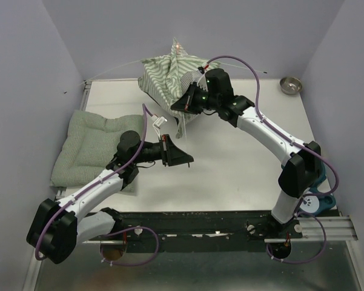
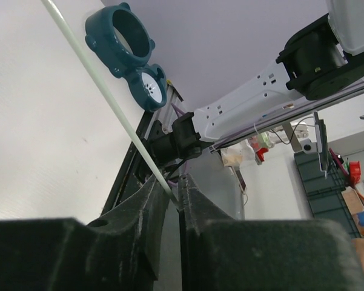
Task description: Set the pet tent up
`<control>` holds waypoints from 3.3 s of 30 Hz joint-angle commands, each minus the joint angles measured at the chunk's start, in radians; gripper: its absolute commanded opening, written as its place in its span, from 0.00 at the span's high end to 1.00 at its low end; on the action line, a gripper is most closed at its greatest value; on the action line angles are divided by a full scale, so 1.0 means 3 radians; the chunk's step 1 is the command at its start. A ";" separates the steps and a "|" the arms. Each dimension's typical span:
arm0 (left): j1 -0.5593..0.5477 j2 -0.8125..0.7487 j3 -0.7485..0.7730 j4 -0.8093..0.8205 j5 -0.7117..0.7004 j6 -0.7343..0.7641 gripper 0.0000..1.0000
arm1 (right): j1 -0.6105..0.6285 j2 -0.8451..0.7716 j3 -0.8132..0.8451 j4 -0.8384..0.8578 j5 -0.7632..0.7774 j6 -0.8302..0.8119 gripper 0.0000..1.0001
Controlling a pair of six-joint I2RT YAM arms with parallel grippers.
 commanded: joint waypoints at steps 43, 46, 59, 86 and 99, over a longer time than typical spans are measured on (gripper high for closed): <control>0.0470 0.0678 0.0674 0.0379 -0.0166 0.0453 1.00 | -0.0023 -0.0251 -0.0602 -0.0089 -0.0559 -0.0297 0.99; 0.0470 0.0673 0.0695 0.0201 -0.0135 0.0550 1.00 | -0.0028 -0.0225 -0.0490 -0.0094 -0.0452 -0.0317 0.99; 0.0470 0.0586 0.0685 0.0001 -0.0069 0.0683 0.67 | -0.0033 -0.0199 -0.0453 -0.0053 -0.0339 -0.0312 0.99; -0.0189 0.0545 0.0214 0.0451 -0.0283 0.0039 0.63 | -0.0028 0.0005 -0.0223 0.0156 -0.0160 -0.0041 0.99; 0.0020 0.0545 0.0495 0.0431 -0.0391 -0.0033 1.00 | -0.0033 -0.0122 -0.0351 0.0167 -0.0415 -0.0439 0.62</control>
